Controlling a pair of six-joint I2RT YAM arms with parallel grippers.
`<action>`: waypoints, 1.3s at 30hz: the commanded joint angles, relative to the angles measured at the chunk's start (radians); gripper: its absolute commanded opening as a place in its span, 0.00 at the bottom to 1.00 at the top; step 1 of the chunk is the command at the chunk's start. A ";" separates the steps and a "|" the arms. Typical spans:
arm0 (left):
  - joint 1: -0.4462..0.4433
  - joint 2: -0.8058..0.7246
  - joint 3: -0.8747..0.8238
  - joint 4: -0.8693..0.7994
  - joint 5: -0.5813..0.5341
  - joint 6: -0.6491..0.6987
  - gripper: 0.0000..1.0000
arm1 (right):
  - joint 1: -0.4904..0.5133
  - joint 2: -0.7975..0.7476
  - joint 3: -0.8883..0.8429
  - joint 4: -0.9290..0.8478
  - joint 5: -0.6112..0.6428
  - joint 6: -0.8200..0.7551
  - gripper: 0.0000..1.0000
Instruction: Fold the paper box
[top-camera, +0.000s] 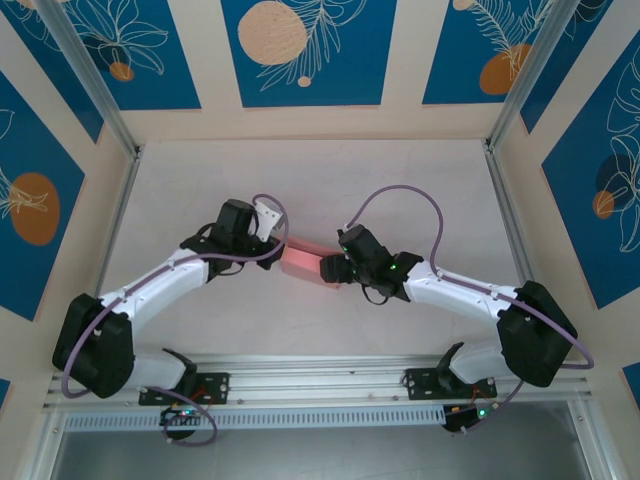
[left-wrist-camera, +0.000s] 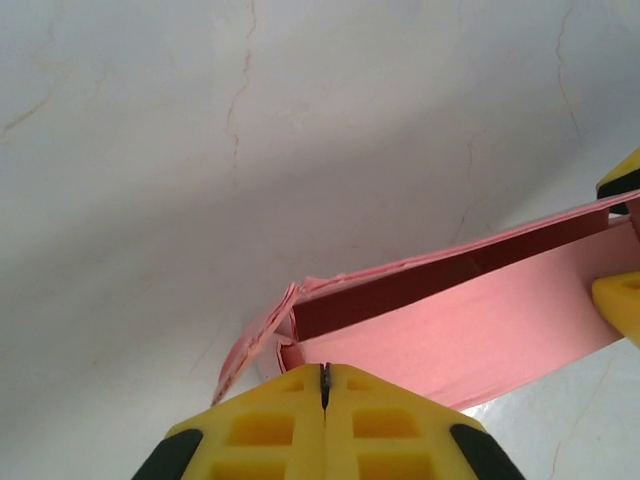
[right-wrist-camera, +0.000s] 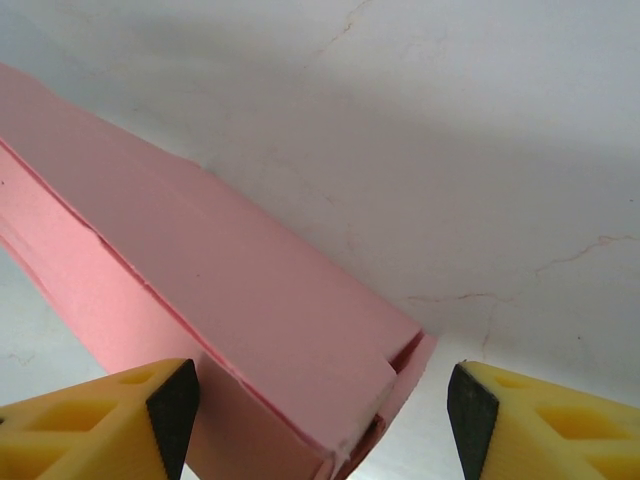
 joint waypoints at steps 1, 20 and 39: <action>-0.013 -0.002 0.046 -0.072 -0.013 -0.013 0.12 | 0.008 0.023 -0.024 -0.023 0.005 0.013 0.68; -0.013 0.045 0.176 -0.223 -0.116 0.087 0.46 | 0.008 0.025 -0.019 -0.027 0.007 0.007 0.67; -0.011 0.137 0.233 -0.230 -0.114 0.127 0.28 | 0.013 0.033 -0.022 -0.017 -0.001 0.008 0.62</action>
